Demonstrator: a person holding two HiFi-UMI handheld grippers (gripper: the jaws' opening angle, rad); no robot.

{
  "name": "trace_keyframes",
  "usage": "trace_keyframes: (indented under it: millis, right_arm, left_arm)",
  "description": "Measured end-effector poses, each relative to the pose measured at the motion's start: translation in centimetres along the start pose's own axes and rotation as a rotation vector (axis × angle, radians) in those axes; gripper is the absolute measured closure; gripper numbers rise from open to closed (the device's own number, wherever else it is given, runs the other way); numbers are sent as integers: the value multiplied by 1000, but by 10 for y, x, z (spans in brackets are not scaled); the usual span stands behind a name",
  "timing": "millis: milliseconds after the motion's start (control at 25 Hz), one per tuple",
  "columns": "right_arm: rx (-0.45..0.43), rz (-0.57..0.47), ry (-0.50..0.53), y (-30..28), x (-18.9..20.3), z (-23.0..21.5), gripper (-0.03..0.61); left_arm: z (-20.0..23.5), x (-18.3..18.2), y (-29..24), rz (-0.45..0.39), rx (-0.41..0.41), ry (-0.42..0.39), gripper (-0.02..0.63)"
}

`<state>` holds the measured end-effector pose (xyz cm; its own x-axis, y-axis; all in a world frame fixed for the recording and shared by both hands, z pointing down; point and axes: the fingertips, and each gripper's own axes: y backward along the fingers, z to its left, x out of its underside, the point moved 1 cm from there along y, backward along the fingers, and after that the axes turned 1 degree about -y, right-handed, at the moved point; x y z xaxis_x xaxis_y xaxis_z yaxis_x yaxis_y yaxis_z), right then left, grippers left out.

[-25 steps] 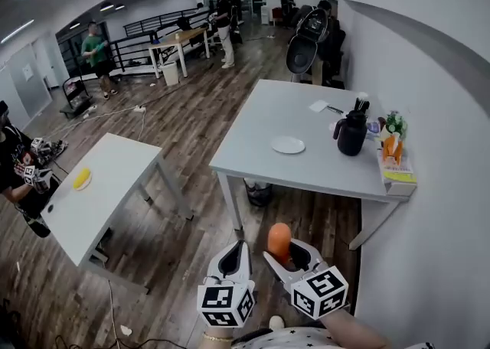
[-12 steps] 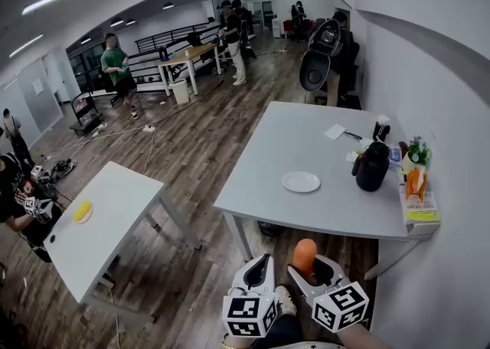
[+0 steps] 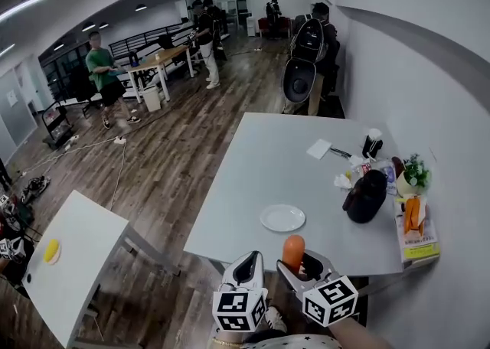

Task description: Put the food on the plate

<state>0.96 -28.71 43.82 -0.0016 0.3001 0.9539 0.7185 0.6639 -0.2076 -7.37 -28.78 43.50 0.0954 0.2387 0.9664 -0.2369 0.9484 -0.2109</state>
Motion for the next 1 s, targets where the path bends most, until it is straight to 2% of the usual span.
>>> trace_keyframes:
  millis: [240, 440, 520, 600, 840, 920, 1000]
  right_arm:
    - [29, 43, 21, -76, -18, -70, 365]
    - [39, 151, 74, -122, -4, -119, 365]
    - [20, 256, 145, -144, 11, -138, 365]
    - [-19, 404, 244, -169, 32, -157, 365]
    - [-205, 932, 656, -228, 102, -192, 365]
    - [-246, 1063, 721, -236, 122, -198, 365]
    - [-258, 1144, 747, -243, 135, -205, 365]
  left_arm:
    - [37, -14, -93, 12, 3, -3, 606]
    - [54, 2, -143, 43, 24, 22, 606]
    - [62, 13, -157, 55, 41, 39, 606]
    - [68, 24, -167, 73, 51, 30, 606]
    - [76, 43, -185, 118, 41, 18, 606]
    - [78, 46, -185, 131, 39, 16, 606]
    - [80, 46, -185, 137, 38, 20, 606]
